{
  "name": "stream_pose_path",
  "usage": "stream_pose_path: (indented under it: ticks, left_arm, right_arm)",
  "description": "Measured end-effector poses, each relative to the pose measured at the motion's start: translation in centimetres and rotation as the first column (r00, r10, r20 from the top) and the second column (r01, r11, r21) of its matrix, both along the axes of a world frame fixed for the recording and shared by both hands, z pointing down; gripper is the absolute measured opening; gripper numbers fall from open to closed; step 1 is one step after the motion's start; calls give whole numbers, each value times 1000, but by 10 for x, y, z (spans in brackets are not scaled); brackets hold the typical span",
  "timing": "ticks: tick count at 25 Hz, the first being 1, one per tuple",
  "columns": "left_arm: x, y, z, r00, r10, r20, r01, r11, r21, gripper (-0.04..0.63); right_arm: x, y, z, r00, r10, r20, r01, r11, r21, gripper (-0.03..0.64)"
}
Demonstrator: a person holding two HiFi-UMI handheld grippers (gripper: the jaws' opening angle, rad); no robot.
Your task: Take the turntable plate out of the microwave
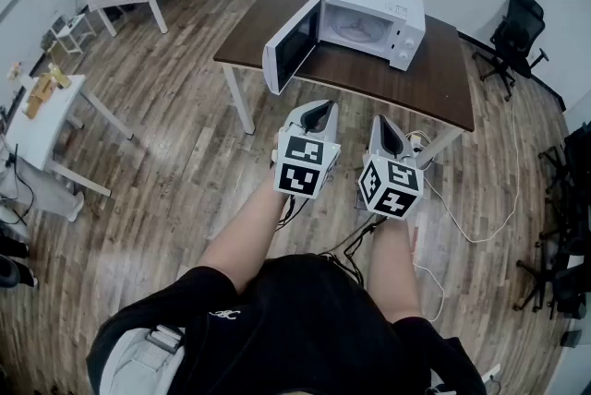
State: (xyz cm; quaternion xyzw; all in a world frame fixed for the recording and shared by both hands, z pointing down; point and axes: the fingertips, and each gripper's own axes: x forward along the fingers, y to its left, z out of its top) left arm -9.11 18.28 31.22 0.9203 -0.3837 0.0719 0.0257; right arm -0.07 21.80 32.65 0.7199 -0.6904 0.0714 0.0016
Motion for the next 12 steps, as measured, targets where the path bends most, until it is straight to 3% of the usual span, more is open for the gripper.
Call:
stream_pose_path:
  ticks: [6, 12]
  left_arm:
    - [18, 4, 3, 1000, -8, 18, 8, 1000, 0, 9]
    - [37, 12, 9, 999, -17, 38, 17, 1000, -2, 9]
  right_arm:
    - [16, 6, -1, 999, -17, 50, 15, 999, 36, 2]
    - [32, 17, 3, 998, -40, 40, 39, 999, 38, 2]
